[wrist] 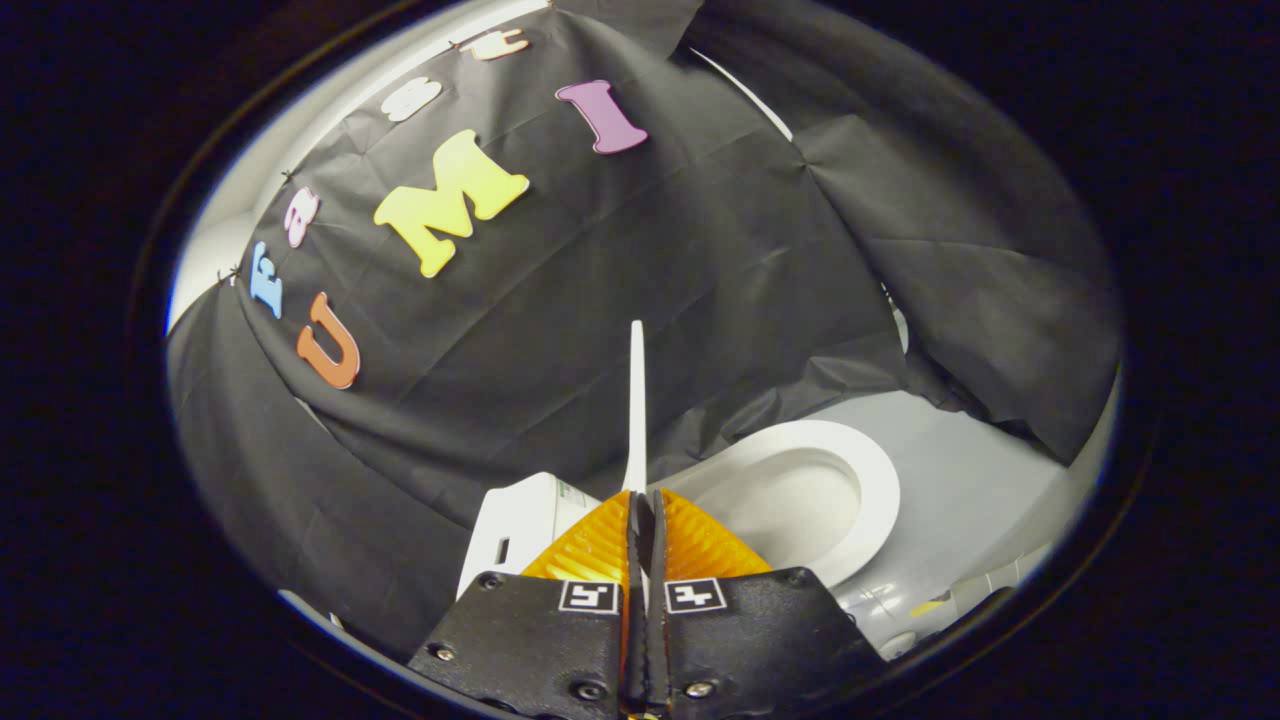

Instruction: Open the toilet lid.

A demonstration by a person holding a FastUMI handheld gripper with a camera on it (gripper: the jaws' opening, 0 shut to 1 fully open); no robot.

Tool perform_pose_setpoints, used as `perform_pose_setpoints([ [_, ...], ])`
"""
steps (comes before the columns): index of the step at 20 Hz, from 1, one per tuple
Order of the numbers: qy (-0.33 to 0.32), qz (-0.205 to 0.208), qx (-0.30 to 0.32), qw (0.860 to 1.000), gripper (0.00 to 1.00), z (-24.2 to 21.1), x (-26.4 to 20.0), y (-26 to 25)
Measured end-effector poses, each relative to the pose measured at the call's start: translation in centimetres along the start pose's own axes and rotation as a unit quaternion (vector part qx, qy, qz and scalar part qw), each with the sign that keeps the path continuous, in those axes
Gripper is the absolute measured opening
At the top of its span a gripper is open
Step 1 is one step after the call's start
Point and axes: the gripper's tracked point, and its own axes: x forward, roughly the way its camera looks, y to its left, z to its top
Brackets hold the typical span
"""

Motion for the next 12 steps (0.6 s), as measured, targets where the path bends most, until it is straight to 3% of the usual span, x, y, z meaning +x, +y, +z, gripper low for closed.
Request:
perform_pose_setpoints([
  [12, -0.012, 0.002, -0.101, 0.995, 0.04, -1.6, -0.6, 7.8],
])
